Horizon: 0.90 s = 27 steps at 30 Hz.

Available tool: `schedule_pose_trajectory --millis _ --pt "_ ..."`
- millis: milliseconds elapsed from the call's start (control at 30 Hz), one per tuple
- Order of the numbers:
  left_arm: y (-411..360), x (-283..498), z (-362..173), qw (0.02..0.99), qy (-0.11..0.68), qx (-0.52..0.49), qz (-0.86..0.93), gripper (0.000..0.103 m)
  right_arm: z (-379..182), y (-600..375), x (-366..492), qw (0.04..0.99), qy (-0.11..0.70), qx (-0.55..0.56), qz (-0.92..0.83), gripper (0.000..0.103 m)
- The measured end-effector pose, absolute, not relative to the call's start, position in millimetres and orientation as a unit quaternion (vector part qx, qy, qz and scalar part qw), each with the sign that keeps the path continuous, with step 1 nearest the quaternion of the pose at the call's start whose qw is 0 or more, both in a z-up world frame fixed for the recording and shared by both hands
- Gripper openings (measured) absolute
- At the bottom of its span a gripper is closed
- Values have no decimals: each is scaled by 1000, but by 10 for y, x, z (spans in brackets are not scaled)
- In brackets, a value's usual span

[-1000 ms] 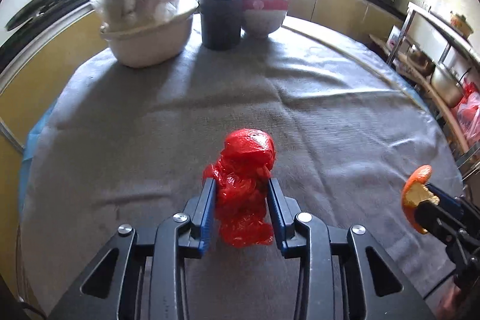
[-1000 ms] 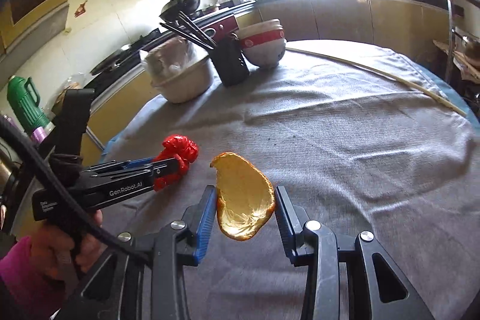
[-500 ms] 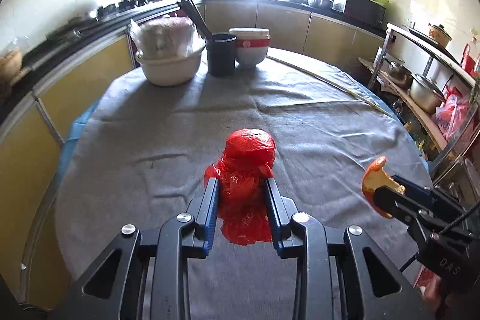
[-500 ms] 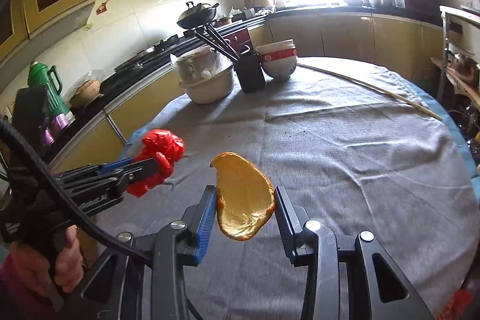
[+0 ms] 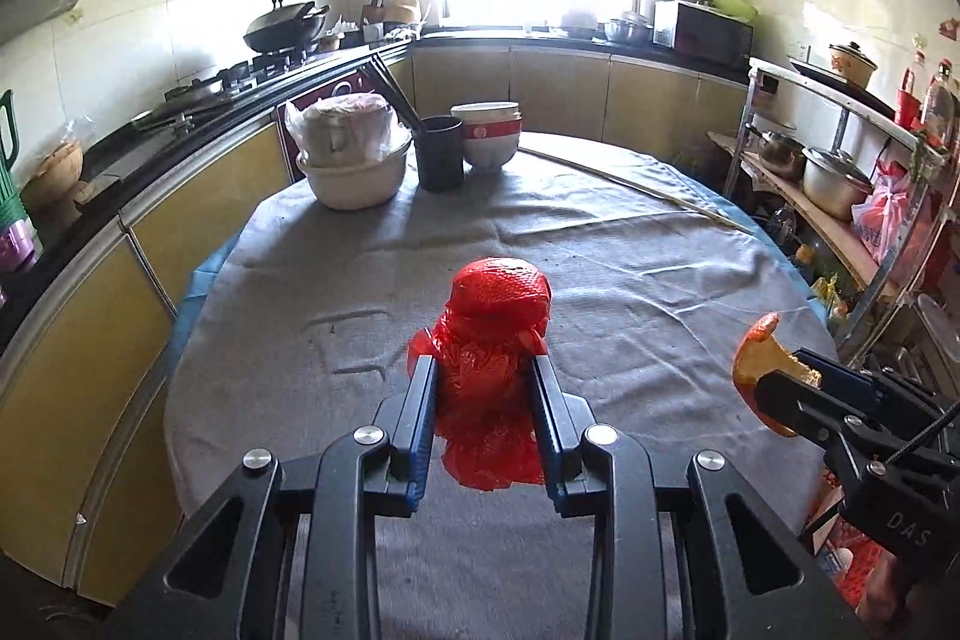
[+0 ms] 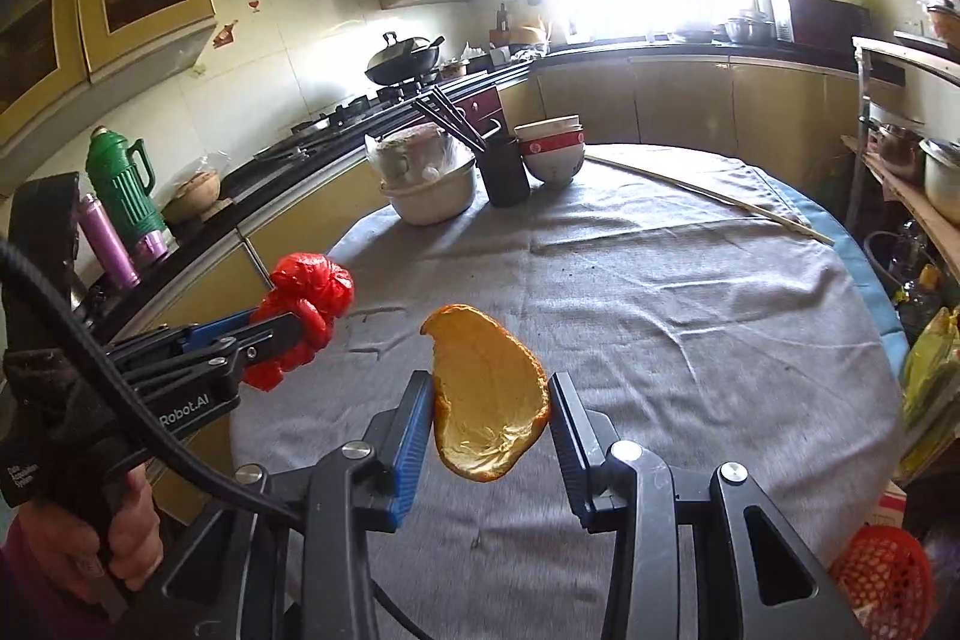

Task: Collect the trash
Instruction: 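Lift and carry the pepper and orange peel with both tools over the red basket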

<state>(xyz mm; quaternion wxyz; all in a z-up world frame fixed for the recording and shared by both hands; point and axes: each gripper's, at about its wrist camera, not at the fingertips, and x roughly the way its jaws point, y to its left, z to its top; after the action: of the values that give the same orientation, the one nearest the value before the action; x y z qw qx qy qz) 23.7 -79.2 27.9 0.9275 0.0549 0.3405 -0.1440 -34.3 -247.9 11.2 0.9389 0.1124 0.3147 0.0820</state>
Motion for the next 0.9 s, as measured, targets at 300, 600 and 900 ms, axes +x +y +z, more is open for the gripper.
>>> schedule_pose_trajectory --millis 300,600,900 --pt "-904 -43 380 932 322 68 -150 32 213 -2589 -635 943 302 120 72 42" --pt "-1024 -214 396 932 317 80 -158 32 238 -2693 -830 944 298 125 61 42" --pt "-1184 -340 393 928 317 92 -174 32 253 -2851 -1015 945 295 134 48 42"
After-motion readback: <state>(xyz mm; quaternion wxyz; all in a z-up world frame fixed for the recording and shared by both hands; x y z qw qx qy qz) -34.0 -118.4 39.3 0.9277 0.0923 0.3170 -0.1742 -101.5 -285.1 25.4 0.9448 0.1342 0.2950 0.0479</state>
